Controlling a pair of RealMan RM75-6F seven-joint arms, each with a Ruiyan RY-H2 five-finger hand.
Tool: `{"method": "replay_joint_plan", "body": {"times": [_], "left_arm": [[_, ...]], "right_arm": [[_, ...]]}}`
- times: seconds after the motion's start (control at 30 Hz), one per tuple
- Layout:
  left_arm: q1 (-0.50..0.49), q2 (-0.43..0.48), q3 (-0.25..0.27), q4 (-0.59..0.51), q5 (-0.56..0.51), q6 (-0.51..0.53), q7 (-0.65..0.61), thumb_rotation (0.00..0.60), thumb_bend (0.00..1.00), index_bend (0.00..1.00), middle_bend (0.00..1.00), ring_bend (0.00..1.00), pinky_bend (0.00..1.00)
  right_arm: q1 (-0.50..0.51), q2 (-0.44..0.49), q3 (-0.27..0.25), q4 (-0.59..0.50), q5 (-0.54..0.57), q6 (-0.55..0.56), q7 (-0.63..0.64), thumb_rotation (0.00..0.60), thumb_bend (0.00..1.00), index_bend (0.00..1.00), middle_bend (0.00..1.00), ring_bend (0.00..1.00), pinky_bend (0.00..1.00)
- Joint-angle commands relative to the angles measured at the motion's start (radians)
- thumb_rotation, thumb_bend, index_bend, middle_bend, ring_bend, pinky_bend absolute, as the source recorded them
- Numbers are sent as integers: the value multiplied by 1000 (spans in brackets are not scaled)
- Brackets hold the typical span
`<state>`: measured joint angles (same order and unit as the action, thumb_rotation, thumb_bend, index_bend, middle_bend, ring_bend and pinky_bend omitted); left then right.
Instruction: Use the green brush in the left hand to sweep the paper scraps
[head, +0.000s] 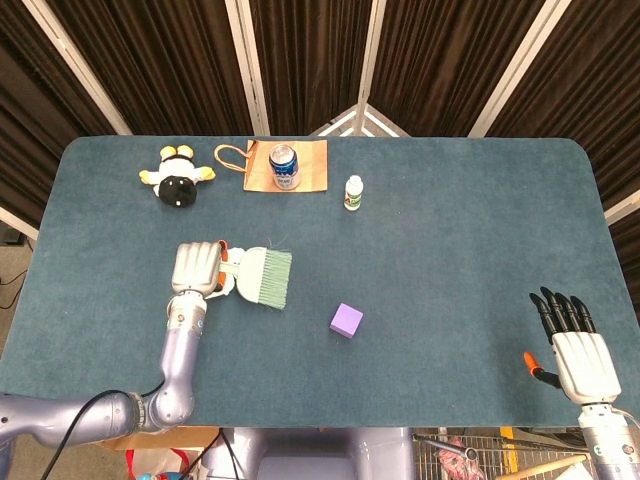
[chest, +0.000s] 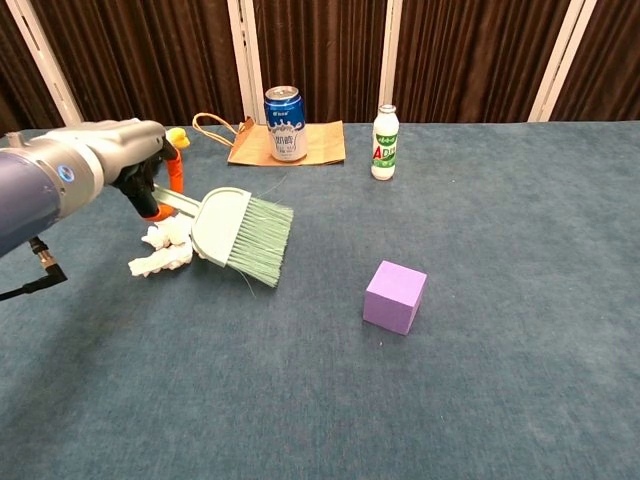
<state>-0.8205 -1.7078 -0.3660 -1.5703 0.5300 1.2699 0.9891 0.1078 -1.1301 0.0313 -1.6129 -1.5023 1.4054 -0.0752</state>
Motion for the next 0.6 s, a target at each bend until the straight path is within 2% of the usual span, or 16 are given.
{"method": "replay_joint_plan", "body": {"times": [0.03, 0.17, 0.27, 0.47, 0.6], "left_arm": [[-14, -21, 15, 69, -33, -36, -2, 600, 745, 772, 1000, 1000, 1000], [5, -8, 36, 102, -30, -37, -29, 600, 747, 772, 1000, 1000, 1000], [34, 35, 51, 111, -21, -25, -48, 600, 747, 773, 1000, 1000, 1000], [128, 208, 82, 103, -4, -15, -111, 600, 747, 772, 1000, 1000, 1000], [189, 326, 83, 95, -1, -20, -171, 600, 747, 773, 1000, 1000, 1000]], "right_arm": [[0, 0, 1, -3, 3, -3, -2, 600, 321, 0, 0, 0, 12], [0, 1, 0, -8, 4, -3, -6, 600, 321, 0, 0, 0, 12], [-2, 2, -2, -10, 0, 0, -10, 600, 321, 0, 0, 0, 12], [-5, 3, -9, -15, -15, 10, -21, 600, 321, 0, 0, 0, 13], [-4, 1, -9, -17, -19, 12, -29, 600, 321, 0, 0, 0, 12]]}}
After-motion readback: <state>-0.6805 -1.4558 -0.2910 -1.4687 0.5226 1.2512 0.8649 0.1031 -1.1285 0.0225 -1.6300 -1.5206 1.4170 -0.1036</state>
